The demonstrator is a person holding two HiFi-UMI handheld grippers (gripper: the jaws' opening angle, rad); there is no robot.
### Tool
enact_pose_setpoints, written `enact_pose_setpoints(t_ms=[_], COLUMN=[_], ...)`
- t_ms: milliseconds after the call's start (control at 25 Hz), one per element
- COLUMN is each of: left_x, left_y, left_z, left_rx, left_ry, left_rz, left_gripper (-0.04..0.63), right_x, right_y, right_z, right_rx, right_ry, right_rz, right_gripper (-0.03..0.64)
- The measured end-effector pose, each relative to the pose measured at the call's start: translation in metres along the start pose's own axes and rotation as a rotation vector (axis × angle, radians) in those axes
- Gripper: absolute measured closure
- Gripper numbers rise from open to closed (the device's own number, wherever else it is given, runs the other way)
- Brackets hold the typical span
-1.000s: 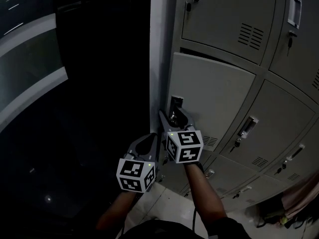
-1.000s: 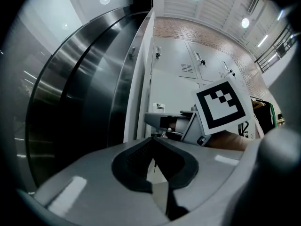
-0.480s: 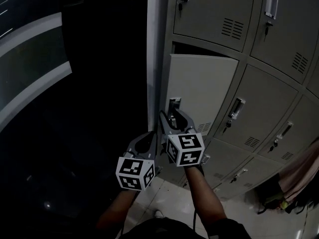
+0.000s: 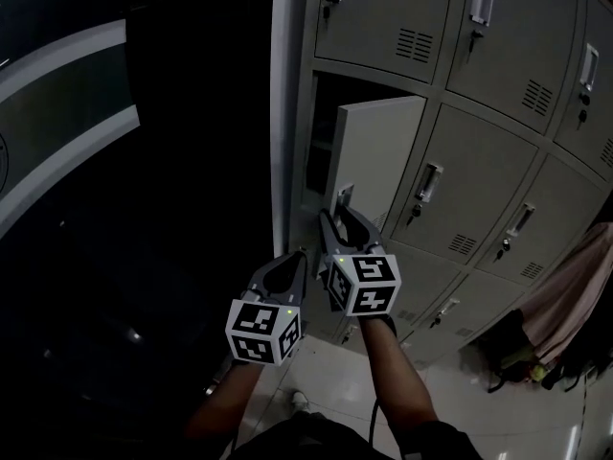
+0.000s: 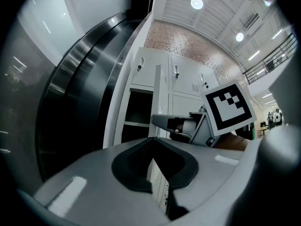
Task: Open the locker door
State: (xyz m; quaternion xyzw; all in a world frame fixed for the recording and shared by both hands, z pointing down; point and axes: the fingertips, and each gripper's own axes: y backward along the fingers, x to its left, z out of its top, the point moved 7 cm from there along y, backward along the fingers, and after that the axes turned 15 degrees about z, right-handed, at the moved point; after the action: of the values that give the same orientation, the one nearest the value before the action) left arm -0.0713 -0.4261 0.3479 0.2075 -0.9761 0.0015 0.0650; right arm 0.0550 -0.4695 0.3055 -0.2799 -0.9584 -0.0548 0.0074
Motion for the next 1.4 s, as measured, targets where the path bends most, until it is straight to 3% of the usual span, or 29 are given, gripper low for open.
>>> enact_pose_setpoints(t_ms=[440,840,1000,1400], left_x=[-0.03,-0.03,-0.026,-0.035], left_y=[0.035,0.048,0.048,0.049], left_z=[-0.002,-0.004,-0.003,-0.001], left_rx=[-0.01,-0.009,-0.01,-0.009], left_ry=[-0.009,-0.014,-0.018,-0.015], left_rz=[-0.035,-0.029,-0.025,-0.051], left_gripper=[0.591,0.591,0.591,0.591], right_x=[0.004,0.0,-0.001,0.002], right_y=[0.045,0.056,0.056,0.072], right_z=[0.003,0.003,-0.001,0.003], right_rx=[0.063,0.069,0.067,0.05], right_ry=[0.095,0.119,0.097,0.098], right_rz=[-0.088,-0.085,-0.08,-0.11], right_gripper=[0.494,0.485,0.41,0.405])
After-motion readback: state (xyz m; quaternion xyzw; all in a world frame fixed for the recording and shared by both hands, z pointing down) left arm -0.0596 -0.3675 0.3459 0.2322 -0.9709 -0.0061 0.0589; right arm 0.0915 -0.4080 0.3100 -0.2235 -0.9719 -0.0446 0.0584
